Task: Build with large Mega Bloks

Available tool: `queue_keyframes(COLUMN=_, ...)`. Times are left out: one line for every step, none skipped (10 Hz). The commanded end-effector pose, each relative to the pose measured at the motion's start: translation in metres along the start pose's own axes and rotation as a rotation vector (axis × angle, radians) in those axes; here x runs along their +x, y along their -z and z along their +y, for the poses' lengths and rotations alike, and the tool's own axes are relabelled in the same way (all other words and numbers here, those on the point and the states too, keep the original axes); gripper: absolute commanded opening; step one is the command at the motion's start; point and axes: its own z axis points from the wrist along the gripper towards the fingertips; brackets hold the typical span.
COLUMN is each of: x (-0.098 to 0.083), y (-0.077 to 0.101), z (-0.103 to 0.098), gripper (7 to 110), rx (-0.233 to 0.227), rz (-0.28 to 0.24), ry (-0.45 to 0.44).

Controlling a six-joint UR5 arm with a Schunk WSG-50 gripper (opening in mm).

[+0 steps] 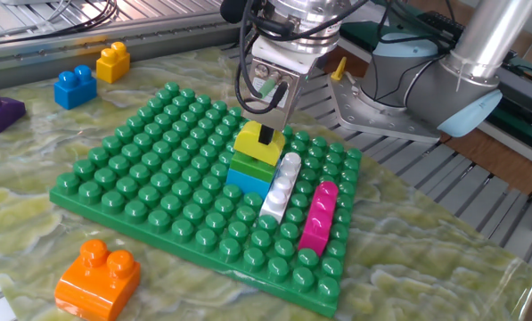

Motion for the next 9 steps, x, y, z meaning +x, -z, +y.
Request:
queue_keyframes(x=-0.0027, y=0.0008, z=0.0018, gripper=7, rx=-0.006, rz=-0.012, ry=0.019)
queue_keyframes(x=-0.0021, y=0.0007, z=0.0012, gripper=7, rx=-0.004, rz=-0.010, ry=0.022)
queue_keyframes(x=0.0003, y=0.0003, z=0.0009, gripper=7, rx=-0.005, rz=-0.001, ry=0.027)
queue_keyframes(x=-0.0002, y=0.0001, z=-0.0011, gripper=7, rx=0.001, rz=-0.005, ry=0.029)
queue_keyframes(x=-0.0003, y=-0.0001, z=-0.0025, gripper=7, rx=0.005, rz=-0.007, ry=0.029)
queue_keyframes(x=0.0002, y=-0.0003, z=-0.0034, gripper=7, rx=0.008, rz=-0.003, ry=0.035)
queue_keyframes(x=0.0008, y=-0.0004, z=-0.0051, gripper=7, rx=0.015, rz=0.000, ry=0.034)
queue_keyframes(x=0.0003, y=-0.0008, z=-0.0059, gripper=7, rx=0.018, rz=-0.002, ry=0.022)
queue_keyframes(x=-0.0011, y=-0.0020, z=-0.0072, gripper=7, rx=0.023, rz=-0.005, ry=0.008)
